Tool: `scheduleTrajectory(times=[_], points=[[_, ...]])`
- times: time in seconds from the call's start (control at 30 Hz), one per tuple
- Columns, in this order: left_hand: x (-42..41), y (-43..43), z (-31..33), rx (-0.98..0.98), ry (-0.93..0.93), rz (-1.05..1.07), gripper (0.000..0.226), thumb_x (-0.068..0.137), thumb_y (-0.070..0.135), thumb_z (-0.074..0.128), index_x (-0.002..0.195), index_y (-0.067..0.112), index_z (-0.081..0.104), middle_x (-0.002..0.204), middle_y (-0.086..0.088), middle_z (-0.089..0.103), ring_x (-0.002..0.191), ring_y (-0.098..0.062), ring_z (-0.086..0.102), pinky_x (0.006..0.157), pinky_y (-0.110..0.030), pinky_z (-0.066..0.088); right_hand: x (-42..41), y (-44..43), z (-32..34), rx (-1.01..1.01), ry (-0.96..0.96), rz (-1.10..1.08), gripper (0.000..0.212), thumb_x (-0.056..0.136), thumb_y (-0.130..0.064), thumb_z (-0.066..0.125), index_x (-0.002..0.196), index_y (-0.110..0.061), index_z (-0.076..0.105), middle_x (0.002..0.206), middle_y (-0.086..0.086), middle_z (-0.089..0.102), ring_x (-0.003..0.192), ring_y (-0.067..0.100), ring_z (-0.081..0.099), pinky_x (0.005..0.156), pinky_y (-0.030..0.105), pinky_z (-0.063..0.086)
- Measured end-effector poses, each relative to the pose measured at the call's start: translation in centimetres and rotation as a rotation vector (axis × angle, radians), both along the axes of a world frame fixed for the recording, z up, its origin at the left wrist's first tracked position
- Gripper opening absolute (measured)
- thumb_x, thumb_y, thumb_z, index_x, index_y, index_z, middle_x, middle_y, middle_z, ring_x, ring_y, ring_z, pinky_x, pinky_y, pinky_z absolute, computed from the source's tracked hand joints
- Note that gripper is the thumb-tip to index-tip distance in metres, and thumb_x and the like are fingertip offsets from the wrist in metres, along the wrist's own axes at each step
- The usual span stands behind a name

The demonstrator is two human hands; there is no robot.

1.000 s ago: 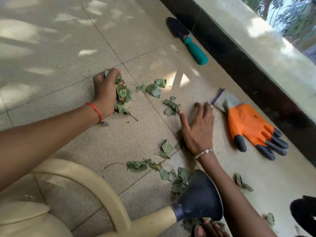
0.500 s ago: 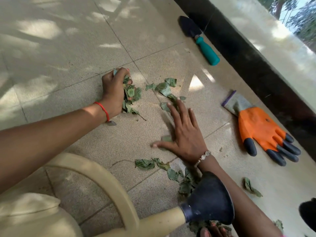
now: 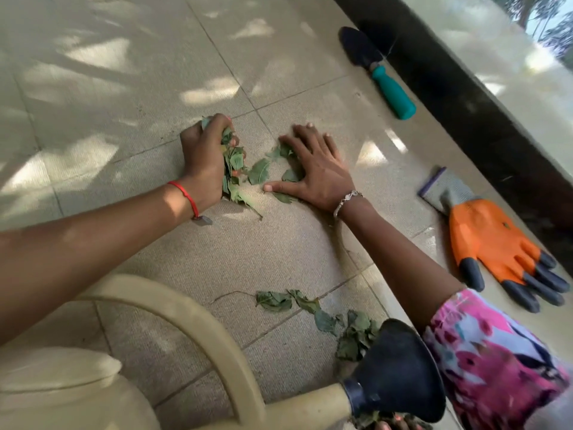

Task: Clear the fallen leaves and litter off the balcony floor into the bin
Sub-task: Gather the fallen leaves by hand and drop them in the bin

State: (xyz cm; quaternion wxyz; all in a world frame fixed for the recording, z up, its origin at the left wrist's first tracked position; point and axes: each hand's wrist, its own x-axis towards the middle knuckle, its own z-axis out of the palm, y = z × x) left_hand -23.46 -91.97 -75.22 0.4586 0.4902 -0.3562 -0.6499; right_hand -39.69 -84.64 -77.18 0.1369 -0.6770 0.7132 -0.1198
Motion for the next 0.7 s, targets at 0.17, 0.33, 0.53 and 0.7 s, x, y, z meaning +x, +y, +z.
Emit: scheduleTrajectory(times=[0.17, 0.33, 0.53, 0.7], points=[[1.7, -1.6, -0.3, -0.03, -0.058, 0.038, 0.022, 0.068, 0.024, 0.06, 0.054, 0.017, 0.045, 0.056, -0.003, 0.039, 0.055, -0.021, 0.039, 0.047, -0.022, 0.03, 1.4, 0.0, 0.0, -0.117, -0.174, 0.132, 0.078, 0.077, -0.061, 0.056, 0.134, -0.01, 0.042, 0.142, 0.008, 0.038, 0.13, 0.023, 0.039, 0.111, 0.043, 0.031], [2.5, -1.6, -0.9, -0.009, -0.042, 0.071, 0.02, 0.069, 0.023, 0.059, 0.055, 0.017, 0.045, 0.056, -0.003, 0.04, 0.053, -0.021, 0.039, 0.046, -0.023, 0.031, 4.5, -0.6, -0.6, -0.168, -0.044, 0.276, 0.084, 0.07, -0.071, 0.05, 0.135, -0.017, 0.046, 0.14, 0.016, 0.04, 0.128, 0.031, 0.041, 0.106, 0.047, 0.036], [2.6, -1.4, -0.3, 0.047, 0.018, 0.038, 0.026, 0.086, 0.016, 0.052, 0.06, 0.015, 0.045, 0.051, 0.0, 0.04, 0.047, -0.019, 0.041, 0.04, -0.018, 0.029, 5.5, -1.1, -1.5, -0.482, 0.293, 0.252, 0.043, 0.084, -0.054, 0.042, 0.098, -0.019, 0.063, 0.102, 0.005, 0.061, 0.09, 0.028, 0.056, 0.072, 0.037, 0.045], [2.6, -1.1, 0.1, 0.073, 0.002, 0.009, 0.025, 0.088, 0.016, 0.049, 0.064, 0.015, 0.044, 0.053, 0.001, 0.039, 0.043, -0.018, 0.044, 0.041, -0.016, 0.027, 5.4, -1.9, -1.2, -0.487, 0.295, 0.197, 0.038, 0.086, -0.04, 0.039, 0.073, -0.013, 0.063, 0.068, 0.002, 0.059, 0.053, 0.024, 0.057, 0.041, 0.019, 0.029]])
